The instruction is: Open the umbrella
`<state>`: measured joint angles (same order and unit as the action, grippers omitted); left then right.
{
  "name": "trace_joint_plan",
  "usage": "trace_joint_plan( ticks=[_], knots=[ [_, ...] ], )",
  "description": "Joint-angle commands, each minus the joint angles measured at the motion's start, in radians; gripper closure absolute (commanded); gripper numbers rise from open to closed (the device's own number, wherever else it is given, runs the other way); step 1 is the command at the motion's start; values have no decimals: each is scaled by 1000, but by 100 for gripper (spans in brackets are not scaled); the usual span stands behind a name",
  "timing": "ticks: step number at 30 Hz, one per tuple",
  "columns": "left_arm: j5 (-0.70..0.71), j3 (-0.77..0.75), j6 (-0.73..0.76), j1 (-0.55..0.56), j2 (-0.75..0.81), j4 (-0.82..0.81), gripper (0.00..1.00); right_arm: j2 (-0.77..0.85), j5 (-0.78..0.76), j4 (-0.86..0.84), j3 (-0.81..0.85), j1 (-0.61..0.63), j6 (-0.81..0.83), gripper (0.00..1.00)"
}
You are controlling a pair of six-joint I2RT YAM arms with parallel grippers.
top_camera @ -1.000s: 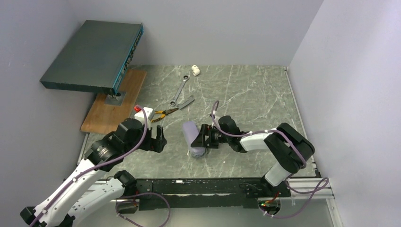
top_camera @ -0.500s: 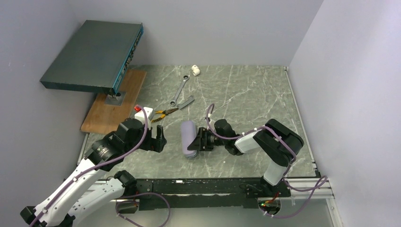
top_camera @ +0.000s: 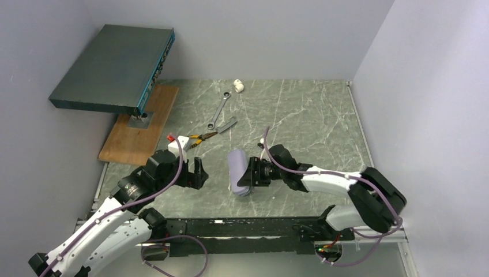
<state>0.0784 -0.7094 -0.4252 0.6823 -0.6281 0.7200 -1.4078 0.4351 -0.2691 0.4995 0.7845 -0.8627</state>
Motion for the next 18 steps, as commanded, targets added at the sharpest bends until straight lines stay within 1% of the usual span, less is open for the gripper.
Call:
trace_joint_plan(
  ticks=[1, 3, 4, 5, 8, 9, 12, 16, 18],
  knots=[
    [-148, 89, -56, 3, 84, -181, 1, 171, -28, 165, 78, 4, 66, 91],
    [-172, 133, -81, 5, 126, -222, 1, 230, -38, 231, 102, 3, 79, 92],
    [-190, 152, -85, 6, 143, -243, 1, 263, -46, 257, 116, 4, 86, 94],
    [-221, 168, -85, 8, 150, -271, 1, 286, -52, 290, 130, 3, 90, 99],
    [-288, 180, -80, 29, 112, -317, 2, 331, -73, 383, 179, 3, 102, 100],
    [-290, 179, -75, 48, 97, -322, 1, 345, -85, 399, 193, 2, 104, 100],
    [-252, 183, -74, 125, 86, -362, 1, 384, -120, 447, 221, 4, 96, 100],
    [-208, 201, -77, 244, 84, -457, 1, 426, -127, 480, 234, 3, 89, 100],
    [-148, 198, -73, 313, 68, -474, 0, 450, -141, 506, 242, 2, 86, 100]
  ],
)
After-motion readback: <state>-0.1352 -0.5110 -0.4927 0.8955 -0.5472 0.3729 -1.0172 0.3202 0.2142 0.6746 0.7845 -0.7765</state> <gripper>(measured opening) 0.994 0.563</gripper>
